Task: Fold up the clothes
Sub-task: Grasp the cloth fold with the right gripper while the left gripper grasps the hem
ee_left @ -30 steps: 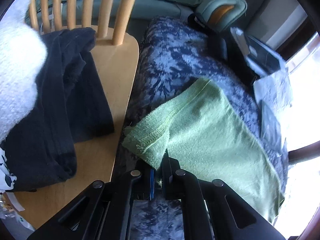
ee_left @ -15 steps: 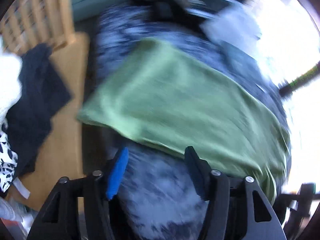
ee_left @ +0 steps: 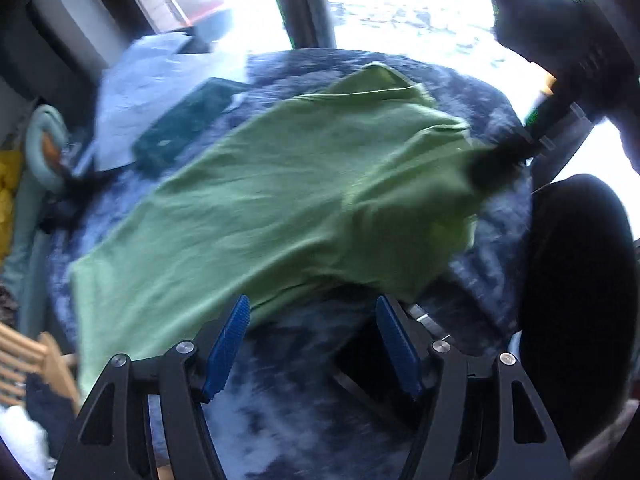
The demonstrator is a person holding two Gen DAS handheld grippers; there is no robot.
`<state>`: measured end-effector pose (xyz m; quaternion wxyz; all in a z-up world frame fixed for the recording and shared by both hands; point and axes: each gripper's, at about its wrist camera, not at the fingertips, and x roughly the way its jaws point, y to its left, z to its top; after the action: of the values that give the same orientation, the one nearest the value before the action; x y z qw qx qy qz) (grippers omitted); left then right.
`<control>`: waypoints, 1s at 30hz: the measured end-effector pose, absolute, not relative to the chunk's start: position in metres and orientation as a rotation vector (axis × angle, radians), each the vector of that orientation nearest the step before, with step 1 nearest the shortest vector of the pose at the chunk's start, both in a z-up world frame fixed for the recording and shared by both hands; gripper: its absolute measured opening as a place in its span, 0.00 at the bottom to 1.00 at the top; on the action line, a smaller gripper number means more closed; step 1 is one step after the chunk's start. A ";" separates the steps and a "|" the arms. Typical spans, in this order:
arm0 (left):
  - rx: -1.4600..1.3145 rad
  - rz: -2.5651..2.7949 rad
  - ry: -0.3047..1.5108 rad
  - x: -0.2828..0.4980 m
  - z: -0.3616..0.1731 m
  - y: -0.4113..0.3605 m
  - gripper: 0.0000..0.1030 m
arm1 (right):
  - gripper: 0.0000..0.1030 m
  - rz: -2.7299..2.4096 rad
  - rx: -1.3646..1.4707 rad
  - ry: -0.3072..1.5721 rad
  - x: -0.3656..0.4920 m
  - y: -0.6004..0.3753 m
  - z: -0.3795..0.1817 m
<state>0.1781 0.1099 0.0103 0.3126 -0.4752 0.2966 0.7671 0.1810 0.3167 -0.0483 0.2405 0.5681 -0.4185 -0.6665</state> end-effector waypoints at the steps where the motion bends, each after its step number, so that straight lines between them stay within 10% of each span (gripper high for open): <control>1: -1.271 2.013 0.733 0.175 0.009 0.113 0.66 | 0.06 -1.839 1.539 -1.152 0.173 0.320 -0.045; 6: -1.376 1.965 0.442 0.153 0.002 0.120 0.66 | 0.09 -1.899 1.541 -1.192 0.126 0.329 -0.050; 10: -1.421 1.987 0.356 0.145 -0.004 0.123 0.66 | 0.54 -2.000 1.575 -1.254 0.096 0.347 -0.064; 27: -1.412 1.848 0.384 0.178 -0.035 0.149 0.65 | 0.54 -1.868 1.767 -0.904 0.187 0.311 -0.084; 30: -1.454 1.826 0.383 0.174 -0.043 0.156 0.47 | 0.54 -1.870 1.802 -0.883 0.185 0.306 -0.092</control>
<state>0.1741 0.1558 -0.0434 0.3785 -0.5689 0.1501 0.7145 0.1853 0.3057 -0.0919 0.1980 0.6439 -0.3154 -0.6684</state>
